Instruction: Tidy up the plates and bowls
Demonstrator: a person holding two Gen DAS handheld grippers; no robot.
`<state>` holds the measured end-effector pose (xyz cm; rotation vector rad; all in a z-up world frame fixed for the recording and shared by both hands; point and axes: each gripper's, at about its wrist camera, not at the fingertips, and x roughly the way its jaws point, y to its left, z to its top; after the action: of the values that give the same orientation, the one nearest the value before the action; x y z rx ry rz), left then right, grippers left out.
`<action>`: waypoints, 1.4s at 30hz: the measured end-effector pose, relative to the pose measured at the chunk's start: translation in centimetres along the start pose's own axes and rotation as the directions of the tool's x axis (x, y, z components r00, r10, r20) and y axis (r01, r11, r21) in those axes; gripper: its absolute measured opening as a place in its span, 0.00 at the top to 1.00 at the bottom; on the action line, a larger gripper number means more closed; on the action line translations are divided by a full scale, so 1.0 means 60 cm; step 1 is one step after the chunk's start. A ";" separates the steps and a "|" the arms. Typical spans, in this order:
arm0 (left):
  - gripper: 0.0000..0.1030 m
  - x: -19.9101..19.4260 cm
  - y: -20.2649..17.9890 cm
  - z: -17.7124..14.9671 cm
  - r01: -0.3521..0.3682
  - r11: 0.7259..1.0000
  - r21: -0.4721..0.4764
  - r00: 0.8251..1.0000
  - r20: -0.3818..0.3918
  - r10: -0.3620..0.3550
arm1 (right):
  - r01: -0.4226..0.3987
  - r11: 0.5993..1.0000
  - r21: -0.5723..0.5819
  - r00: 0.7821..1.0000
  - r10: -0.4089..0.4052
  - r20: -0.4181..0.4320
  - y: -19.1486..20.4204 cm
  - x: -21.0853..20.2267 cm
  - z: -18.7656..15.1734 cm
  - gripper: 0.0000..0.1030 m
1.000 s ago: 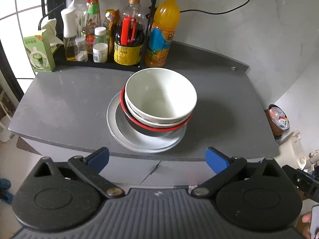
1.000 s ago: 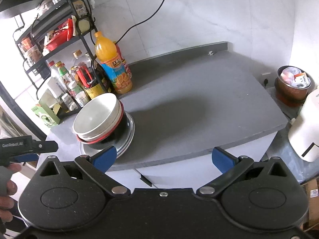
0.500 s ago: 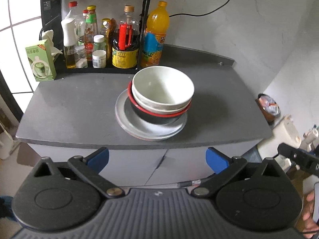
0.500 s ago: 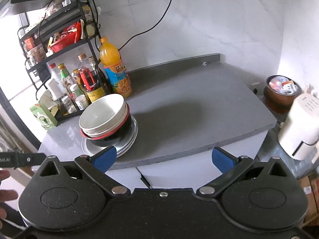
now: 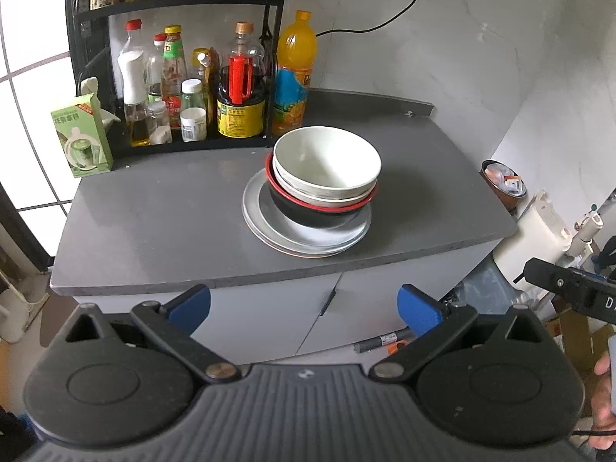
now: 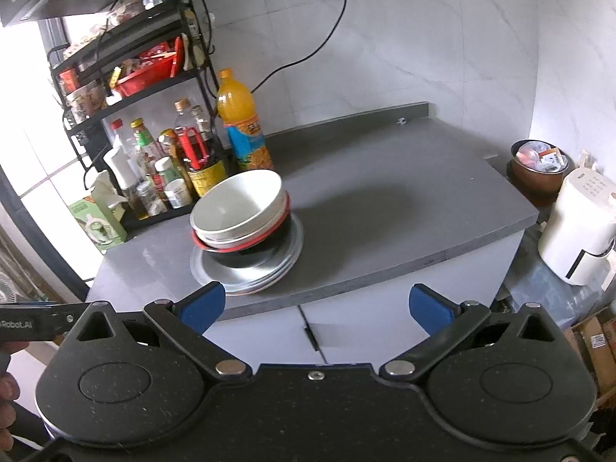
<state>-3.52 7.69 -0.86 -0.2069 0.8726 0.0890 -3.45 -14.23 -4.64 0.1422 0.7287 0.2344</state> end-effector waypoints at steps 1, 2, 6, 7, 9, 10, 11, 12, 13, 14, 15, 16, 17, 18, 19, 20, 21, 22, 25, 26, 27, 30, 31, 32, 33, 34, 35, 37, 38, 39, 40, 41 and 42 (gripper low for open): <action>0.01 -0.003 0.003 -0.001 0.003 1.000 -0.003 1.000 -0.001 -0.003 | -0.002 1.000 0.004 1.000 0.002 0.002 0.004 -0.003 -0.001 0.00; 0.01 -0.007 0.007 -0.002 0.007 1.000 -0.004 1.000 -0.001 -0.007 | -0.004 1.000 0.007 1.000 0.004 0.006 0.008 -0.007 -0.001 0.00; 0.01 -0.020 0.017 -0.004 0.022 1.000 0.006 1.000 -0.001 -0.022 | 0.003 1.000 0.009 1.000 -0.003 0.018 0.020 -0.020 -0.001 0.00; 0.01 -0.023 0.019 -0.005 0.021 1.000 0.009 1.000 0.001 -0.021 | 0.003 1.000 0.011 1.000 -0.003 0.020 0.022 -0.023 0.000 0.00; 0.01 -0.026 0.021 -0.006 0.022 1.000 0.019 1.000 0.003 -0.022 | 0.004 1.000 0.012 1.000 -0.004 0.023 0.026 -0.027 -0.001 0.00; 0.01 -0.027 0.022 -0.006 0.023 1.000 0.021 1.000 0.003 -0.023 | 0.006 1.000 0.009 1.000 -0.006 0.023 0.027 -0.030 -0.001 0.00; 0.01 -0.028 0.023 -0.006 0.024 0.999 0.022 1.000 0.005 -0.024 | 0.010 1.000 0.007 1.000 -0.010 0.023 0.030 -0.030 -0.002 0.00; 0.01 -0.029 0.024 -0.006 0.024 0.999 0.024 1.000 0.006 -0.024 | 0.011 1.000 0.006 1.000 -0.012 0.021 0.032 -0.030 -0.003 0.00; 0.01 -0.031 0.024 -0.006 0.025 0.999 0.027 1.000 0.008 -0.025 | 0.008 1.000 0.008 1.000 -0.008 0.018 0.033 -0.029 -0.003 0.00; 0.01 -0.032 0.024 -0.006 0.026 0.999 0.030 1.000 0.008 -0.026 | 0.005 1.000 0.011 1.000 -0.006 0.017 0.032 -0.029 -0.004 0.00; 0.01 -0.033 0.024 -0.006 0.026 0.999 0.032 1.000 0.007 -0.026 | 0.006 1.000 0.014 1.000 -0.006 0.017 0.032 -0.029 -0.005 0.00; 0.01 -0.033 0.024 -0.005 0.025 0.999 0.032 1.000 0.006 -0.025 | 0.006 1.000 0.017 1.000 -0.007 0.016 0.032 -0.029 -0.006 0.00; 0.01 -0.033 0.024 -0.005 0.025 0.999 0.032 1.000 0.004 -0.026 | 0.007 1.000 0.021 1.000 -0.007 0.015 0.030 -0.029 -0.007 0.00; 0.01 -0.034 0.024 -0.005 0.026 0.999 0.031 1.000 0.003 -0.026 | 0.007 1.000 0.025 1.000 -0.007 0.014 0.030 -0.030 -0.008 0.00; 0.01 -0.034 0.024 -0.006 0.024 0.999 0.032 1.000 0.003 -0.024 | 0.007 1.000 0.027 1.000 -0.007 0.014 0.030 -0.031 -0.009 0.00; 0.01 -0.035 0.024 -0.006 0.022 0.999 0.032 1.000 0.004 -0.022 | 0.007 1.000 0.025 1.000 -0.007 0.014 0.029 -0.031 -0.009 0.00; 0.01 -0.036 0.022 -0.006 0.022 0.999 0.032 1.000 0.005 -0.022 | 0.006 1.000 0.023 1.000 -0.007 0.014 0.029 -0.031 -0.009 0.00; 0.01 -0.037 0.022 -0.006 0.021 0.999 0.032 1.000 0.006 -0.021 | 0.006 1.000 0.021 1.000 -0.006 0.015 0.028 -0.031 -0.009 0.00; 0.01 -0.037 0.020 -0.007 0.015 0.999 0.036 1.000 0.008 -0.016 | 0.005 1.000 0.019 1.000 -0.006 0.013 0.027 -0.033 -0.010 0.00; 0.01 -0.036 0.020 -0.007 0.016 0.999 0.032 1.000 0.003 -0.016 | 0.006 1.000 0.017 1.000 -0.006 0.014 0.027 -0.033 -0.010 0.00; 0.01 -0.036 0.020 -0.007 0.017 1.000 0.026 1.000 0.001 -0.017 | 0.008 1.000 0.015 1.000 -0.008 0.014 0.026 -0.034 -0.010 0.00; 0.01 -0.037 0.017 -0.006 0.018 1.000 0.017 1.000 0.006 -0.019 | 0.004 1.000 0.022 1.000 -0.004 0.008 0.022 -0.036 -0.010 0.00; 0.01 -0.037 0.015 -0.005 0.019 1.000 0.017 1.000 0.007 -0.019 | 0.004 1.000 0.023 1.000 -0.004 0.009 0.020 -0.037 -0.010 0.00; 0.01 -0.037 0.014 -0.005 0.019 1.000 0.019 1.000 0.008 -0.020 | 0.005 1.000 0.022 1.000 -0.005 0.009 0.019 -0.039 -0.010 0.00; 0.01 -0.038 0.011 -0.005 0.018 1.000 0.022 1.000 0.010 -0.019 | 0.005 1.000 0.022 1.000 -0.006 0.009 0.018 -0.040 -0.010 0.00; 0.01 -0.038 0.009 -0.005 0.017 1.000 0.025 1.000 0.011 -0.017 | 0.005 1.000 0.022 1.000 -0.005 0.010 0.018 -0.040 -0.010 0.00; 0.01 -0.038 0.006 -0.005 0.015 1.000 0.026 1.000 0.013 -0.016 | 0.006 1.000 0.022 1.000 -0.006 0.011 0.018 -0.042 -0.010 0.00; 0.01 -0.038 0.002 -0.004 0.016 1.000 0.026 1.000 0.014 -0.016 | 0.009 1.000 0.019 1.000 -0.010 0.012 0.014 -0.045 -0.010 0.00; 0.01 -0.038 0.000 -0.004 0.016 1.000 0.024 1.000 0.015 -0.017 | 0.010 1.000 0.018 1.000 -0.010 0.013 0.012 -0.047 -0.010 0.00; 0.01 -0.038 -0.002 -0.004 0.016 1.000 0.024 1.000 0.015 -0.017 | 0.011 1.000 0.020 1.000 -0.011 0.013 0.009 -0.048 -0.011 0.00; 0.01 -0.038 -0.001 -0.004 0.017 1.000 0.025 1.000 0.015 -0.017 | 0.011 1.000 0.020 1.000 -0.011 0.014 0.008 -0.049 -0.011 0.00; 0.01 -0.038 -0.001 -0.004 0.017 1.000 0.025 1.000 0.016 -0.017 | 0.011 1.000 0.020 1.000 -0.011 0.013 0.007 -0.049 -0.011 0.00; 0.01 -0.037 -0.004 -0.004 0.017 0.999 0.027 1.000 0.016 -0.017 | 0.012 1.000 0.020 1.000 -0.012 0.013 0.004 -0.050 -0.010 0.00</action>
<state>-5.12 7.41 0.73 -0.1885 0.8558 0.0630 -6.09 -14.74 -3.10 0.1583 0.7190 0.2143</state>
